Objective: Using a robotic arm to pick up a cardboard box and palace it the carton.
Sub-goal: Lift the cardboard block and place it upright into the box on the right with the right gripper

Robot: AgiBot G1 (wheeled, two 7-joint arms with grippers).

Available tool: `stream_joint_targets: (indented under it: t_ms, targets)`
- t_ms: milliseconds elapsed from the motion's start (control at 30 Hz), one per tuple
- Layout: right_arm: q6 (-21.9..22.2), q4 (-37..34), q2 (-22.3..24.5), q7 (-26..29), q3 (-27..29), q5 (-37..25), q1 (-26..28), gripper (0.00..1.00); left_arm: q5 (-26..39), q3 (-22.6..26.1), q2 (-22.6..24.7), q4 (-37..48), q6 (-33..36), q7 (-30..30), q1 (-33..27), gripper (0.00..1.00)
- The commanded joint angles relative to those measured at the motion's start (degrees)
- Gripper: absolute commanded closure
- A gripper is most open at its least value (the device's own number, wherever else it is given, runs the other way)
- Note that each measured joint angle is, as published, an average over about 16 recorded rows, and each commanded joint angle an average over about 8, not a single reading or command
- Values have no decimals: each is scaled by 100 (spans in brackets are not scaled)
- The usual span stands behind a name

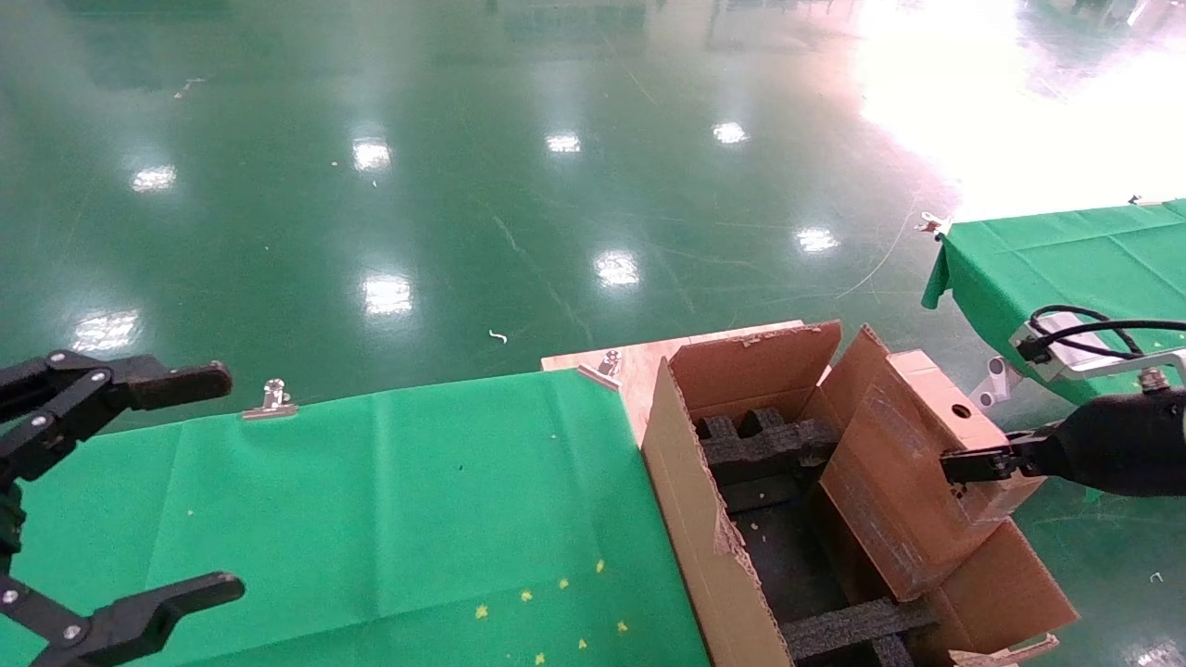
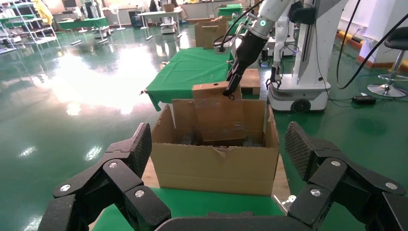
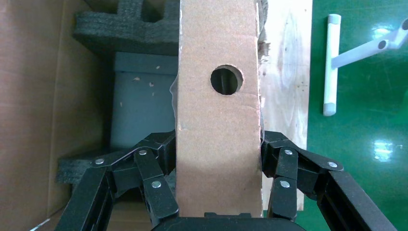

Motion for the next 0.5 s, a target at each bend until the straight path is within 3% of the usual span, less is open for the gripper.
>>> stream_joint_targets:
  t_ms: [33, 500]
  targets:
    - [37, 2, -13, 60, -11, -68, -9, 100, 0, 1, 0, 0, 0, 0, 0, 0]
    - [285, -5, -363, 939, -196, -590, -243, 100, -4, 5, -2, 0, -2, 3, -1, 0]
